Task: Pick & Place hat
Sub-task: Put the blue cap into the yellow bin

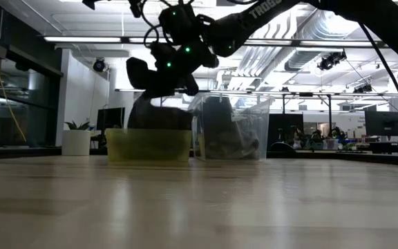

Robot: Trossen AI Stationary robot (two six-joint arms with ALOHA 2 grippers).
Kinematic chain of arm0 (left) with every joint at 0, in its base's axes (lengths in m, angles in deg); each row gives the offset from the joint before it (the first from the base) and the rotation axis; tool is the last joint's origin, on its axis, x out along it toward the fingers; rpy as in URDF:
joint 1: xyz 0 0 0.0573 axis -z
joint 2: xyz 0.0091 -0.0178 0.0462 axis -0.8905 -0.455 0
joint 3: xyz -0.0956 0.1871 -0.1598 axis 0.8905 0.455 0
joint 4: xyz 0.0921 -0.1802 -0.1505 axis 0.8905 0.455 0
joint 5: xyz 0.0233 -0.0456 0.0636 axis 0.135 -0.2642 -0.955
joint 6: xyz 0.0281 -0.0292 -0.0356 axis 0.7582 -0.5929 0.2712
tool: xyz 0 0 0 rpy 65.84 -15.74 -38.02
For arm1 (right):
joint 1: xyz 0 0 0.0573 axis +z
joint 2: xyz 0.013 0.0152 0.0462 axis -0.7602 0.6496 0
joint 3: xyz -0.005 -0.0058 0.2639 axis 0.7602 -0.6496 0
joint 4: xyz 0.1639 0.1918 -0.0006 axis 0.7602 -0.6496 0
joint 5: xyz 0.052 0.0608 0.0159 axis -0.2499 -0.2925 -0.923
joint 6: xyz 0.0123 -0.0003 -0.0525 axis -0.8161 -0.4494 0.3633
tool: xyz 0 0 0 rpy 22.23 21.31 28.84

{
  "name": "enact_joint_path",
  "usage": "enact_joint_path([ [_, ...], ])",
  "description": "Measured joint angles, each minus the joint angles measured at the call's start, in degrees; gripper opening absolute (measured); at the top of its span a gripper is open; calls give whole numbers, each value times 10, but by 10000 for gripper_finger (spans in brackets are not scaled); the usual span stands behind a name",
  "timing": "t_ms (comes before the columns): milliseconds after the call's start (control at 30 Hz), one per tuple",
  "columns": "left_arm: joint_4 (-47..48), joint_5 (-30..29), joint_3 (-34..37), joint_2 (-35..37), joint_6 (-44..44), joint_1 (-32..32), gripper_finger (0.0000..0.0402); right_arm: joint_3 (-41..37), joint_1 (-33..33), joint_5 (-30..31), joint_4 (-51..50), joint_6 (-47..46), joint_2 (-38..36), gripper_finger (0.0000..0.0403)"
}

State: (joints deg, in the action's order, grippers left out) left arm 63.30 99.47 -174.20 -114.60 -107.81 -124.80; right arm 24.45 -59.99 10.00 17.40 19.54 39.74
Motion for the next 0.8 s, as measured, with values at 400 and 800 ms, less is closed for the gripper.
enact_joint_path([
  [400,0,-9,0,0,-1,0,201,-1,-4,-69,24,-34,48,0],
  [800,1,-11,0,0,-4,0,201,0,-12,-136,62,5,45,49],
])
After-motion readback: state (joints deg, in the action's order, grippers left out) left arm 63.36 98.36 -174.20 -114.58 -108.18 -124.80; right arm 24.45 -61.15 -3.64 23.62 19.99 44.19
